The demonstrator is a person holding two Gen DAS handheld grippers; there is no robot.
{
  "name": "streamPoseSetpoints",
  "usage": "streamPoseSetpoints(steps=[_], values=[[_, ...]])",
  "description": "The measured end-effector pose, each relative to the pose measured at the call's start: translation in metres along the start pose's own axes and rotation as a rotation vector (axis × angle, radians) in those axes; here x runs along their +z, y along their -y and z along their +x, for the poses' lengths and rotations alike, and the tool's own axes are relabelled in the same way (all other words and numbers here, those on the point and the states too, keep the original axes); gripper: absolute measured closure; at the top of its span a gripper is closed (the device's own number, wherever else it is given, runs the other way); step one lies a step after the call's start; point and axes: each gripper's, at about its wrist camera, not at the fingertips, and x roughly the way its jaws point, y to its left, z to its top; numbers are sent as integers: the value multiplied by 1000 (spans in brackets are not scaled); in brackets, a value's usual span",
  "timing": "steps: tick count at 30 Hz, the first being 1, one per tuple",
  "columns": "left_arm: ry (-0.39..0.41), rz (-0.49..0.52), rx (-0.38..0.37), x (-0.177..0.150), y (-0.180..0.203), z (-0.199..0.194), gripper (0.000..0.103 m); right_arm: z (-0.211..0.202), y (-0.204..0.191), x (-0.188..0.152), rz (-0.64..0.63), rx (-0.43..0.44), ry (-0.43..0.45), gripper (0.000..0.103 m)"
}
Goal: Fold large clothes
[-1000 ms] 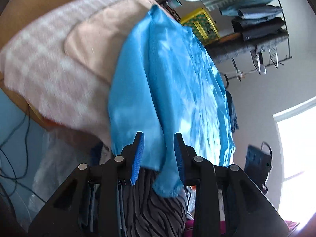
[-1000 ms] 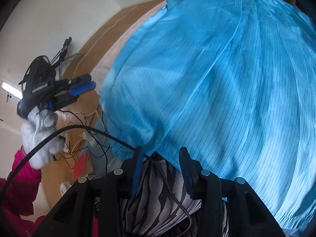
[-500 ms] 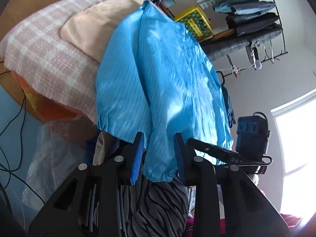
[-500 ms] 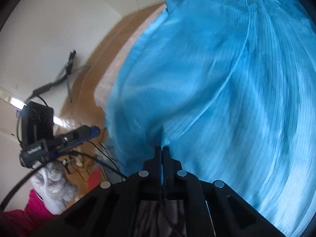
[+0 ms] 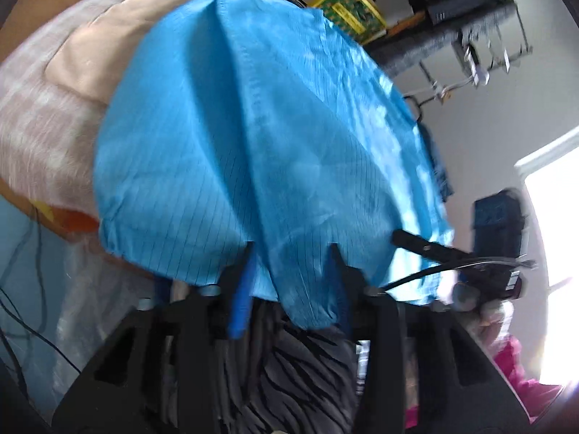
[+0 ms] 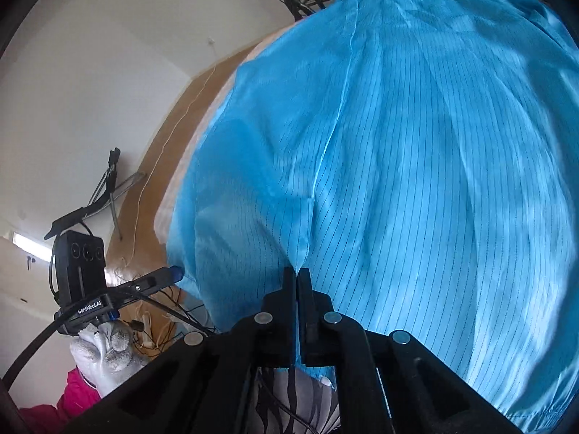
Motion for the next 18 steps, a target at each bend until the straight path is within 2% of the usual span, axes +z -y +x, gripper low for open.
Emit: streamPoseSetpoints(steps=[3,6,12,14,15,16,18], values=[[-3,31,44,1,4,11,54,7,-5,0,-10,-12,-13,103],[8,11,64,2,-1,17,54,11,-6,2,-11,-6,-24,103],[32,-36,20,3,-10,18,54,12,-3,-5,-23,-11,-39,103],[25,-53,8,5,-13,22,69,14,1,-8,-16,-6,-48,103],[17,-54,18,7,-12,24,90,16,2,-9,-15,-6,-54,103],[7,-62,38,8,-14,27,96,18,5,-11,-16,-9,-57,103],[16,-73,27,9,-16,26,99,20,7,-12,-12,-6,-64,103]])
